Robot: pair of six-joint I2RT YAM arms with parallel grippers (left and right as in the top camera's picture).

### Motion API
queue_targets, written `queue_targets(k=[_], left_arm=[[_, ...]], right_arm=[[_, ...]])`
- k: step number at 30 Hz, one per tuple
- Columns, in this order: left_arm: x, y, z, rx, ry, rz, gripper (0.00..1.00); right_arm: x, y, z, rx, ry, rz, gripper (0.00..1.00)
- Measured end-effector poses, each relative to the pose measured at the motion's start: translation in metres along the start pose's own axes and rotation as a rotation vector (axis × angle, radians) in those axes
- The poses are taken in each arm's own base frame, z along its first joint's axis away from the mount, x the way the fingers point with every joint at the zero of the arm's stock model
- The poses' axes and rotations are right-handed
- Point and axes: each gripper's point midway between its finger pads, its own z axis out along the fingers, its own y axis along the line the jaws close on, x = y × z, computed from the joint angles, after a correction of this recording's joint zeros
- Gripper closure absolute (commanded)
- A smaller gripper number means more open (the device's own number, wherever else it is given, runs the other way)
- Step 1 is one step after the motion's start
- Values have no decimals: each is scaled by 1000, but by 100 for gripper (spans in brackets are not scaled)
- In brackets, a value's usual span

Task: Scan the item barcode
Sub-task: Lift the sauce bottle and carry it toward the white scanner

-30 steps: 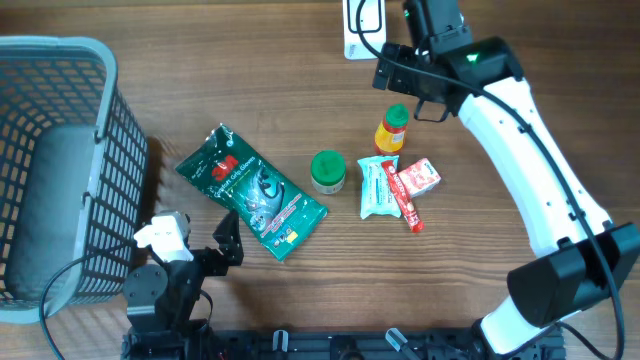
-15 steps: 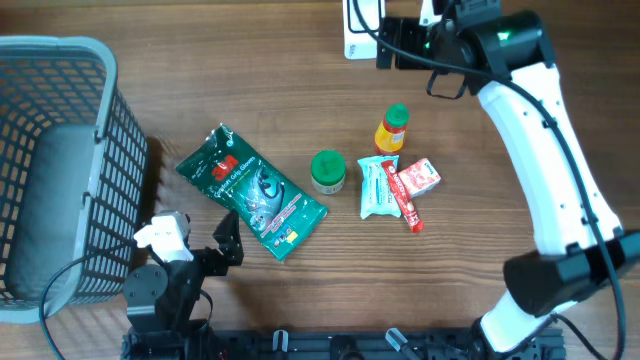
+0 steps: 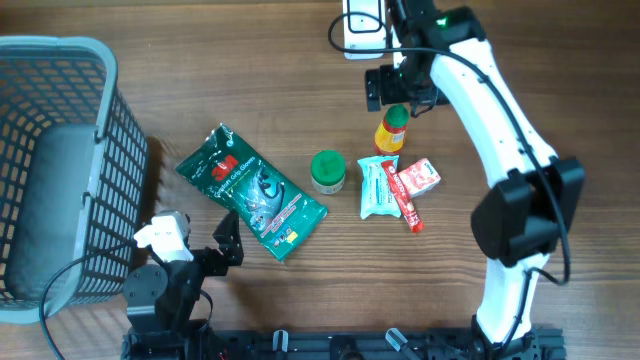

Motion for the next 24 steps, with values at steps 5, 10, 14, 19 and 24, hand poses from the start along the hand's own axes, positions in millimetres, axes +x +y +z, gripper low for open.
queue_targets(k=[5, 10, 14, 19, 24], left_arm=[[0, 0, 0, 0, 1, 0, 0], [0, 0, 0, 0, 1, 0, 0], [0, 0, 0, 0, 1, 0, 0], [0, 0, 0, 0, 1, 0, 0], [0, 0, 0, 0, 1, 0, 0]], right_arm=[[12, 2, 23, -15, 98, -23, 12], [16, 2, 23, -20, 112, -26, 21], [21, 2, 23, -18, 135, -28, 23], [28, 1, 21, -15, 163, -27, 21], [26, 2, 13, -17, 173, -15, 16]])
